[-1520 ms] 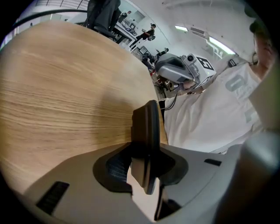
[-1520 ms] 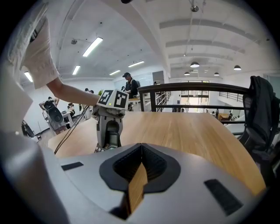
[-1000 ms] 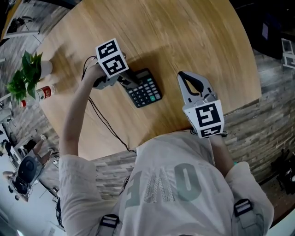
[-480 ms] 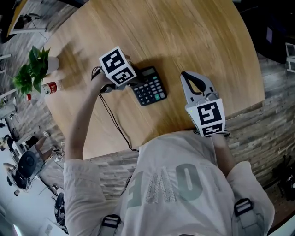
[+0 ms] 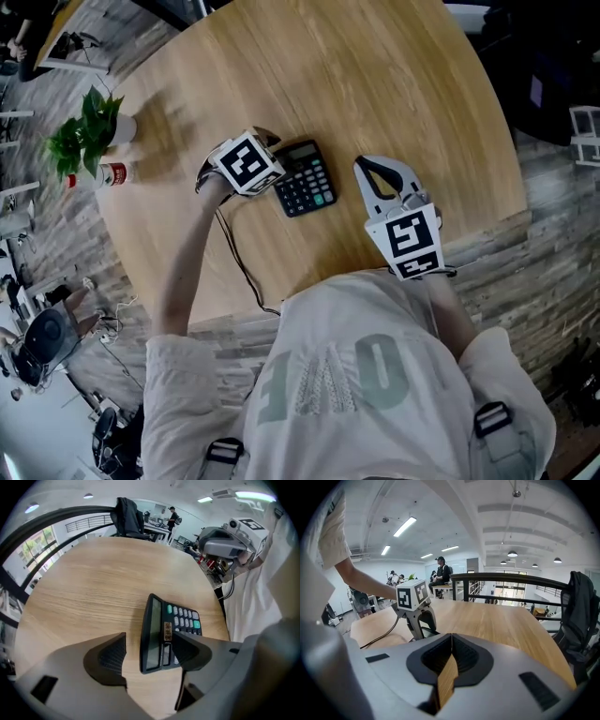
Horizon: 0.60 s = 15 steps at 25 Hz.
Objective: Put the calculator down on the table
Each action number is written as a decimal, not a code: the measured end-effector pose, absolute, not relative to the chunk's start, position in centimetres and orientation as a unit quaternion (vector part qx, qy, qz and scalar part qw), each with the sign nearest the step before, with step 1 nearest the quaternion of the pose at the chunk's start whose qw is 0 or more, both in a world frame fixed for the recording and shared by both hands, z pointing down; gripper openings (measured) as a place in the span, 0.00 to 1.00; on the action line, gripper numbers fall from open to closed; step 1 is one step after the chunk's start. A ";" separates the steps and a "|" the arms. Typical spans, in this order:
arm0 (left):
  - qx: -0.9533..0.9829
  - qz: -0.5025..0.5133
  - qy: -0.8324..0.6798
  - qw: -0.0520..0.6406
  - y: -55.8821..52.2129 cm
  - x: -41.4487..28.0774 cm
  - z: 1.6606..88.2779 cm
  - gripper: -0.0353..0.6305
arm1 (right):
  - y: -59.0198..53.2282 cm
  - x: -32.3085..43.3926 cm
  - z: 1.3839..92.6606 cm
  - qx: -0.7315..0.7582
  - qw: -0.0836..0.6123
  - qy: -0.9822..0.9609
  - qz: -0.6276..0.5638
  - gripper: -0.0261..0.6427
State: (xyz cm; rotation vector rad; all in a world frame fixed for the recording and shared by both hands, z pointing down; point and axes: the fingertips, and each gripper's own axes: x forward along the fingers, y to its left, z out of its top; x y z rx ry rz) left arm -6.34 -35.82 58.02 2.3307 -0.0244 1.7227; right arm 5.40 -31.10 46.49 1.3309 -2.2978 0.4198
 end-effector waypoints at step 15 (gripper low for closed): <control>0.855 0.355 -0.367 -0.090 -37.5 -6.9 36.8 0.51 | -31.3 2.7 36.1 0.477 0.211 -0.851 -0.055 0.07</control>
